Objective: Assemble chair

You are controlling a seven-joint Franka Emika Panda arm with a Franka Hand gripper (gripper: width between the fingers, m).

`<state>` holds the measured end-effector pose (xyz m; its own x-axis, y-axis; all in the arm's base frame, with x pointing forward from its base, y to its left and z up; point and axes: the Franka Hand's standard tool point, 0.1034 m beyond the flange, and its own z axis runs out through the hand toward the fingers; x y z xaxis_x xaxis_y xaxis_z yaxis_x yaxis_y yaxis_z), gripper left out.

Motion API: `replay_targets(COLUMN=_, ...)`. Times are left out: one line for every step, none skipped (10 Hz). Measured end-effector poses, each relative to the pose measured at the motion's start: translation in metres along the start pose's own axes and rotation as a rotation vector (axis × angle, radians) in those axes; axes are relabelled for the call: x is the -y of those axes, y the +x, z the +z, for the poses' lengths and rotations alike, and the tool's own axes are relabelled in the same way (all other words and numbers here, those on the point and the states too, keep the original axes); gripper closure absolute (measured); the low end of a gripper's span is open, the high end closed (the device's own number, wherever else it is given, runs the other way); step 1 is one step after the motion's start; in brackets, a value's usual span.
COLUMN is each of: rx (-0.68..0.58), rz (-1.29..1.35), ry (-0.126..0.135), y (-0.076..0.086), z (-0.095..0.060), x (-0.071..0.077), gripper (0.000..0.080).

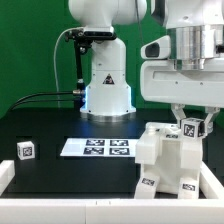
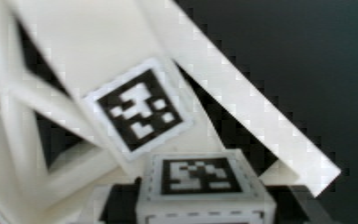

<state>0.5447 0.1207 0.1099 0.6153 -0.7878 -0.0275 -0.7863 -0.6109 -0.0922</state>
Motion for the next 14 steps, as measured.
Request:
replay_targets(rx=0.001, rz=0.055, ry=0.001, y=-0.0004, z=0.0001, x=0.0002, gripper=0.0518)
replay_targets(rx=0.002, rz=0.114, ry=0.001, y=-0.0008, z=0.0002, x=0.0004, gripper=0.0518)
replay_targets(rx=0.002, rz=0.182, ry=0.002, y=-0.0009, z=0.0001, x=0.0005, gripper=0.0518)
replay_targets(rx=0.008, rz=0.285, ry=0.007, y=0.0005, z=0.0000, x=0.0001, gripper=0.0518)
replay_targets(rx=0.014, rz=0.396, ry=0.010, y=0.0035, z=-0.0003, x=-0.0011, gripper=0.0518)
replay_targets(rx=0.017, rz=0.493, ry=0.008, y=0.0036, z=-0.0002, x=-0.0010, gripper=0.0518)
replay_targets(rx=0.018, rz=0.611, ry=0.009, y=0.0029, z=0.0001, x=-0.0004, gripper=0.0518)
replay_targets(rx=0.024, rz=0.711, ry=0.018, y=0.0033, z=0.0004, x=0.0007, gripper=0.0518)
replay_targets(rx=0.037, rz=0.824, ry=0.034, y=0.0031, z=0.0006, x=0.0022, gripper=0.0518)
replay_targets(rx=0.047, rz=0.917, ry=0.045, y=0.0028, z=0.0008, x=0.0037, gripper=0.0518)
replay_targets(rx=0.055, rz=0.997, ry=0.054, y=0.0023, z=0.0010, x=0.0053, gripper=0.0518)
replay_targets(rx=0.063, rz=1.079, ry=0.061, y=0.0009, z=0.0014, x=0.0071, gripper=0.0518)
replay_targets(rx=0.063, rz=1.118, ry=0.065, y=0.0005, z=0.0015, x=0.0080, gripper=0.0518)
replay_targets(rx=0.062, rz=1.104, ry=0.066, y=0.0003, z=0.0015, x=0.0082, gripper=0.0518)
